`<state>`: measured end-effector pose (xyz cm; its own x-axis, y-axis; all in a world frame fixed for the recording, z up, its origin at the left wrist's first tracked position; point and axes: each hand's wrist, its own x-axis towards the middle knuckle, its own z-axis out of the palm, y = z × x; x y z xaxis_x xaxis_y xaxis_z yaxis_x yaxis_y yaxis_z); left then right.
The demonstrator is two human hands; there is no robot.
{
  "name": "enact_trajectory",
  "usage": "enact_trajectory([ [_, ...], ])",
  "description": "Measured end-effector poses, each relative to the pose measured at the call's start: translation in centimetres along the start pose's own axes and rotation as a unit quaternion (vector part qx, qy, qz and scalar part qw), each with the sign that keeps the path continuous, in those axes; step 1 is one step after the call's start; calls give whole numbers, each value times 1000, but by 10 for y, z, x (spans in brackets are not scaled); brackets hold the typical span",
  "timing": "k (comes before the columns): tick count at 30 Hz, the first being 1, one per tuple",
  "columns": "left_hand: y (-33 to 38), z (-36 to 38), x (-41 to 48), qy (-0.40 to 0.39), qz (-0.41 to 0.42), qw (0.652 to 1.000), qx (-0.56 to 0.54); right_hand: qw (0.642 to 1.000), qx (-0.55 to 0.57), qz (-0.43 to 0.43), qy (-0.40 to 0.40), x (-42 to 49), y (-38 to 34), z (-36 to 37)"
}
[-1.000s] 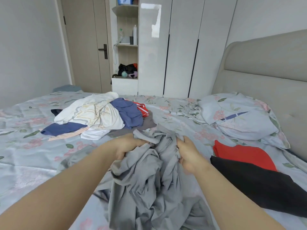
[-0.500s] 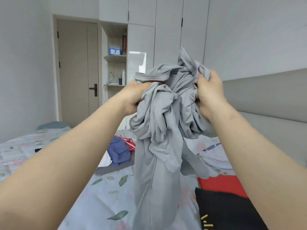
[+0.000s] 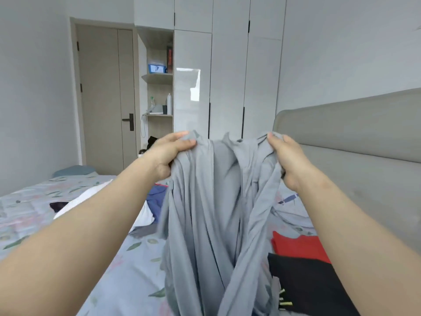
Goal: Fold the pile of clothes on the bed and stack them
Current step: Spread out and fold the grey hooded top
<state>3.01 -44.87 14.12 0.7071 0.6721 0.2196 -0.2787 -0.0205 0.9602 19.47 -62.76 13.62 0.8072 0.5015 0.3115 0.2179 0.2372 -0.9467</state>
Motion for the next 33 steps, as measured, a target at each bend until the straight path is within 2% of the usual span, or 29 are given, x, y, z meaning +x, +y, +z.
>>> enact_trajectory([
  [2,-28,-4,-4,-61,-125,985,104,993,-8,106,-41,-3,30,2],
  [4,-52,-8,-9,-76,-186,971,127,984,4,172,-46,-10,57,1],
  [8,-69,-20,-8,-28,-137,989,43,982,55,173,-47,-13,71,-3],
  [13,-71,-29,-4,-39,-44,998,-17,980,55,172,-82,-8,70,5],
  [15,-82,-36,-4,-44,-74,995,47,970,20,217,-108,-12,77,4],
  [17,-105,-45,-5,-58,-153,979,122,955,-22,268,-126,-15,96,0],
  [19,-135,-55,-4,-63,-220,967,109,940,-41,315,-120,-16,123,1],
  [21,-155,-61,-3,-46,-231,968,81,935,-8,336,-111,-14,141,5],
  [24,-161,-59,24,-12,-168,983,77,950,74,284,-102,10,147,25],
  [29,-118,-44,120,20,39,998,49,978,172,109,-49,95,119,76],
  [31,-120,-46,164,1,41,997,65,980,173,75,-59,129,126,95],
  [32,-129,-49,182,-14,14,994,103,988,120,68,-74,144,138,102],
  [33,-146,-53,195,-29,-23,983,178,994,21,65,-87,157,156,108],
])
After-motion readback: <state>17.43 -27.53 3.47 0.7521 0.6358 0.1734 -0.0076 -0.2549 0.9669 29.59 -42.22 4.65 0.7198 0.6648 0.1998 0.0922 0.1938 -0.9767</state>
